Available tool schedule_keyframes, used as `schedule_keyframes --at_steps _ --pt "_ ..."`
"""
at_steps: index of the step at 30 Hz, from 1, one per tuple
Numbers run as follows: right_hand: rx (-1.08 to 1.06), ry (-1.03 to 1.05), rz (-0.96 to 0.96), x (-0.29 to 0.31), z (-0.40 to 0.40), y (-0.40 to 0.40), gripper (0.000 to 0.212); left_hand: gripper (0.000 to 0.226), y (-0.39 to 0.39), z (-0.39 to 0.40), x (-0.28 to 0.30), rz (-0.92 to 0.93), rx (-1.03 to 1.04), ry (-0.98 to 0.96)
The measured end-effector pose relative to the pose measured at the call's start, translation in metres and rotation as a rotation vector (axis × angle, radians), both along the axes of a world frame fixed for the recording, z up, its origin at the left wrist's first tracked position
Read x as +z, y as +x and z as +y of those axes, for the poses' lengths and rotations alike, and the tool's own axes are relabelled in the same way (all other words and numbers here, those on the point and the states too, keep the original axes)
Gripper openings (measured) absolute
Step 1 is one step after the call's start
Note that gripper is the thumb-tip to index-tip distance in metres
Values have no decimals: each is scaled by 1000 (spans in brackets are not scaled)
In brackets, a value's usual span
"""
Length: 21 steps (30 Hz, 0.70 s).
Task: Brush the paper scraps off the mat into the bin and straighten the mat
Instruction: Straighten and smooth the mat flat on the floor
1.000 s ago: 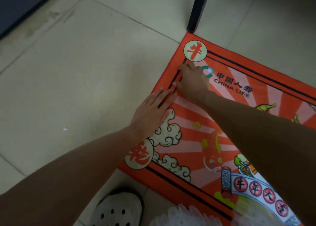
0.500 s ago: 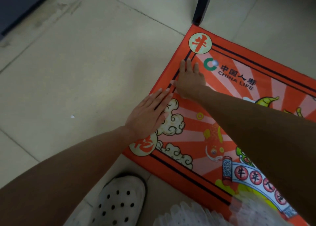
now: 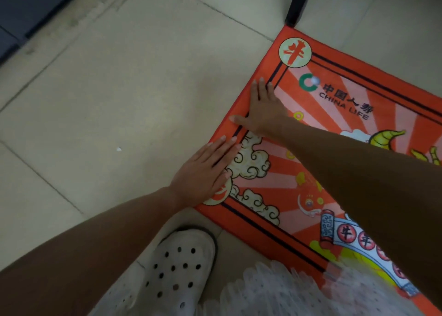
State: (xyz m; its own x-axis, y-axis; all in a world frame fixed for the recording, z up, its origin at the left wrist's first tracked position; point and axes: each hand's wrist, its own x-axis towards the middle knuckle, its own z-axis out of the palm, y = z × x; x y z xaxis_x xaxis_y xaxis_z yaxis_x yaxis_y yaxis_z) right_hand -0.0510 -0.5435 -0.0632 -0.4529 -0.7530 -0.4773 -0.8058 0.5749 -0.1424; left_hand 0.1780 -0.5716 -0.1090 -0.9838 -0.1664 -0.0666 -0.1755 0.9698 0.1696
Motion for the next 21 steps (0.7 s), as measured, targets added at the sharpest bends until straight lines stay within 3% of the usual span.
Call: schedule_keyframes --at_steps 3,21 --pt "-14 8 -22 -1 -1 3 119 59 0 1 2 -9 0 1" --pt "-16 39 8 4 -3 6 118 61 25 8 6 -72 -52 2"
